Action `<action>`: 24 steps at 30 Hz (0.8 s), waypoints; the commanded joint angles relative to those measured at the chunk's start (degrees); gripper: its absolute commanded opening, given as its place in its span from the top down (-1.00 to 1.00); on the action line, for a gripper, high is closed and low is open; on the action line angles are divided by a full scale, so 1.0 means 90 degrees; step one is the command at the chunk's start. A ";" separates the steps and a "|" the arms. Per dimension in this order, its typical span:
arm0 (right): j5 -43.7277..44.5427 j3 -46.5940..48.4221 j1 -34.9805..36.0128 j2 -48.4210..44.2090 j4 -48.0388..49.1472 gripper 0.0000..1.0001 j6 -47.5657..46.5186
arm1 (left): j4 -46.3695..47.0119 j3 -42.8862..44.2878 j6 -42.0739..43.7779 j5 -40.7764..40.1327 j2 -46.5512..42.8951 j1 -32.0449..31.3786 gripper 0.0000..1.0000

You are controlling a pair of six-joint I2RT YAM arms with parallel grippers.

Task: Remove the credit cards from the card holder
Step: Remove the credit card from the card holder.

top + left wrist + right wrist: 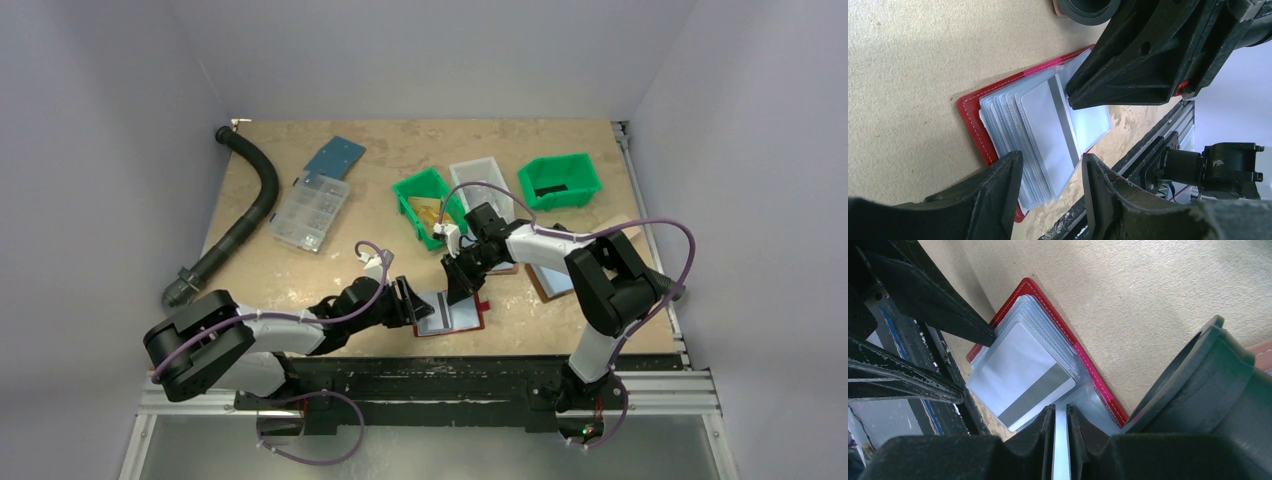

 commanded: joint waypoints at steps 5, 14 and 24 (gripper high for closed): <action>0.0159 0.0123 0.0068 0.0140 0.0092 0.56 0.0067 | 0.0361 0.0140 -0.0076 0.0140 -0.0070 -0.0063 0.03; 0.0292 0.0138 0.0080 0.0197 0.0093 0.59 0.0093 | -0.0274 0.0188 0.0087 -0.0128 -0.0883 -0.0086 0.03; 0.0342 0.0148 0.0091 0.0219 0.0073 0.60 0.0091 | -0.0043 0.0187 0.0034 -0.0026 -0.0550 -0.0084 0.05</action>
